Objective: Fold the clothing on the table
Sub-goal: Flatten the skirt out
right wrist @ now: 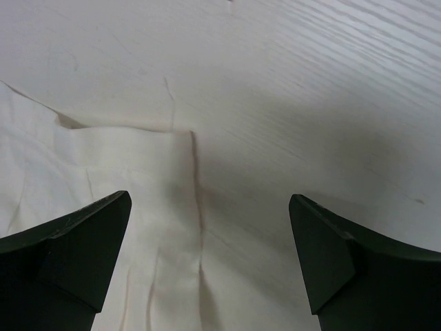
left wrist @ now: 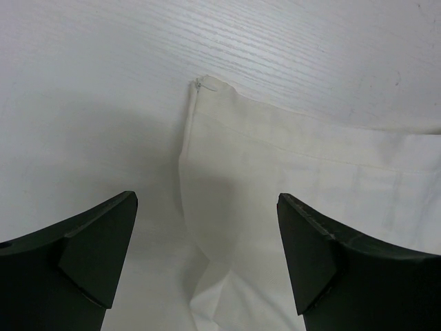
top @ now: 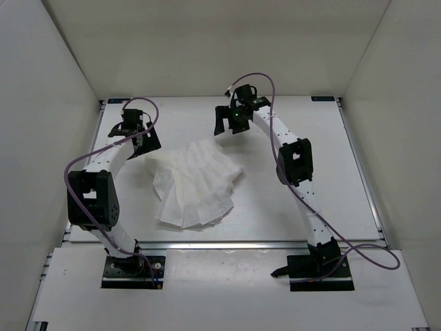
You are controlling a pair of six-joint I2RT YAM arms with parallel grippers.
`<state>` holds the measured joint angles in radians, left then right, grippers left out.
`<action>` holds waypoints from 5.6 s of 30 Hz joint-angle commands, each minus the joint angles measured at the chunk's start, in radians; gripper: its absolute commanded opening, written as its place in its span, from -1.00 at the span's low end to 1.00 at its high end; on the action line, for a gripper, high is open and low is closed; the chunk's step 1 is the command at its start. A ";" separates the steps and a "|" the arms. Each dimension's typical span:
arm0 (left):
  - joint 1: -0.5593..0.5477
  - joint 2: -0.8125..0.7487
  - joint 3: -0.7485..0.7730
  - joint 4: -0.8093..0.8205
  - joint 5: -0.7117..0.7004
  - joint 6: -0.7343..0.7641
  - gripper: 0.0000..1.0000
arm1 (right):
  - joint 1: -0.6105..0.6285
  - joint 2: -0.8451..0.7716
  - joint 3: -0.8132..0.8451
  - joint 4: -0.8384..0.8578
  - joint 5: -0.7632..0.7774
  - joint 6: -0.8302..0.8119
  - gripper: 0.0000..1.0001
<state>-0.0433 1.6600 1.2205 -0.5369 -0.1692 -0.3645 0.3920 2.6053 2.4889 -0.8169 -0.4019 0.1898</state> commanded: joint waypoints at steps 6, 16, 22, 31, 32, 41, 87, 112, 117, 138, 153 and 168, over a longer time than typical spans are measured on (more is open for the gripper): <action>0.020 0.029 -0.041 0.077 0.089 -0.065 0.85 | 0.091 0.044 0.102 0.055 0.066 -0.012 0.92; 0.043 0.096 -0.029 0.129 0.151 -0.114 0.82 | 0.084 0.091 0.091 0.055 0.100 -0.010 0.68; 0.042 0.139 -0.016 0.147 0.162 -0.129 0.79 | 0.088 0.102 0.084 0.053 0.083 0.000 0.69; 0.089 0.161 -0.029 0.189 0.097 -0.137 0.71 | 0.122 0.108 0.085 0.064 0.090 0.014 0.52; 0.092 0.164 -0.032 0.201 0.103 -0.140 0.70 | 0.125 0.105 0.084 0.058 0.103 0.016 0.51; 0.100 0.199 -0.056 0.261 0.168 -0.143 0.57 | 0.120 0.105 0.076 0.022 0.156 0.011 0.36; -0.223 0.098 0.684 0.083 0.289 0.136 -1.00 | -0.168 -0.549 0.058 0.007 0.206 -0.044 -0.99; -0.194 -0.317 -0.123 0.060 0.295 0.245 -1.00 | -0.136 -1.196 -1.370 0.299 0.262 0.082 -1.00; -0.214 -0.009 0.274 0.077 0.296 0.291 -1.00 | -0.165 -0.970 -0.963 0.231 0.354 -0.036 -0.99; -0.270 -0.265 -0.173 0.214 0.258 0.386 -1.00 | -0.133 -1.232 -1.397 0.415 0.465 -0.017 -1.00; -0.225 -0.594 -0.477 0.166 0.306 0.177 -1.00 | -0.114 -1.410 -1.693 0.426 0.311 0.076 -1.00; -0.234 -0.510 -0.493 0.273 0.444 -0.169 -1.00 | 0.011 -1.464 -1.840 0.675 -0.032 0.233 -0.04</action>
<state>-0.2905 1.1568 0.7460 -0.3527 0.2073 -0.3634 0.3836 1.1908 0.7074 -0.2642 -0.3294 0.3473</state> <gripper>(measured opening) 0.117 0.426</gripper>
